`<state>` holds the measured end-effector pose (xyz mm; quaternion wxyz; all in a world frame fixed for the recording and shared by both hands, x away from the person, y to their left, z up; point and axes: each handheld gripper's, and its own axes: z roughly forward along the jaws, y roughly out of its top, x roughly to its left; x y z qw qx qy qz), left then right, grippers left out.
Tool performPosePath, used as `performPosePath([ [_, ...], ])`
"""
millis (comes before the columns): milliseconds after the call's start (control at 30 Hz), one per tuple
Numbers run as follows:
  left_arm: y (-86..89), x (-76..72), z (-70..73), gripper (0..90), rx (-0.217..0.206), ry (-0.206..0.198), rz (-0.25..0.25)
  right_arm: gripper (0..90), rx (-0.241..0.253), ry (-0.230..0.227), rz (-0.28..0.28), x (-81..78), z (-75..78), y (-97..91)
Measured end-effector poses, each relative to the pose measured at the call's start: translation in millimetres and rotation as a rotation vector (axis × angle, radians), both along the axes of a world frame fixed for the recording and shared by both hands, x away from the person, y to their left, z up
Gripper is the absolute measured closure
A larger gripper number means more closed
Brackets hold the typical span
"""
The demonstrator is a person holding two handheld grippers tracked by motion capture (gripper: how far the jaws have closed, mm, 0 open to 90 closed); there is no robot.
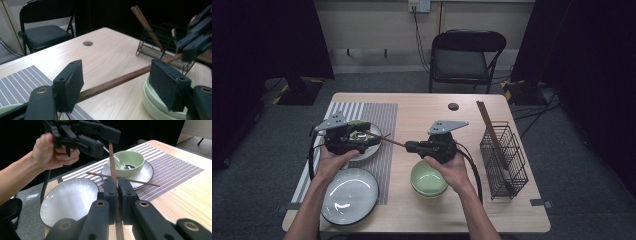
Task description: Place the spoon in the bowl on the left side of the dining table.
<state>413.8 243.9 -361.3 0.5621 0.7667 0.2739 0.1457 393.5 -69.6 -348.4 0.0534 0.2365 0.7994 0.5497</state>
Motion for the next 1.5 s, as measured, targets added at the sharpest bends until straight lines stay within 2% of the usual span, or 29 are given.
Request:
performPosePath([
  [100,-3.5,-0.6,-1.7,28.0,0.018,-0.014,-0.008,86.3,-0.010,-0.001,-0.007,-1.0,2.1,-0.8],
  [267,-5.7,-1.9,-4.9,35.2,0.078,-0.055,-0.041,86.2,-0.004,0.016,-0.002,-1.1,6.1,-4.5],
  [400,-6.9,-0.9,-7.6,35.7,0.120,-0.054,-0.041,86.2,-0.022,0.023,-0.006,-1.1,9.3,-2.9],
  [500,-5.9,-1.0,-11.4,35.9,0.120,-0.057,-0.056,86.2,-0.027,0.021,-0.005,-1.2,12.0,-1.2],
  [733,-7.4,-1.0,-18.8,44.1,0.159,-0.061,-0.042,86.3,-0.039,0.028,0.005,-0.2,16.9,0.2],
  [867,-10.0,-1.4,-21.6,52.0,0.201,-0.060,-0.042,86.2,-0.052,0.027,0.008,0.9,19.9,1.7],
  [1033,-10.2,-0.2,-23.1,57.2,0.187,-0.021,-0.067,86.1,-0.035,0.024,0.009,2.4,27.1,1.7],
  [1167,-14.2,-2.6,-24.2,65.0,0.190,-0.013,-0.106,86.2,0.005,0.007,0.012,3.7,36.6,1.4],
  [1300,-18.9,-4.9,-27.8,68.9,0.167,0.010,-0.130,86.3,0.034,-0.015,0.015,4.7,45.7,3.4],
  [1333,-19.6,-5.1,-28.0,69.8,0.178,0.007,-0.137,86.2,0.040,-0.020,0.017,5.4,47.2,3.9],
  [1500,-26.7,-11.0,-28.5,74.9,0.167,0.028,-0.186,85.6,0.078,-0.040,0.012,8.9,54.2,5.5],
])
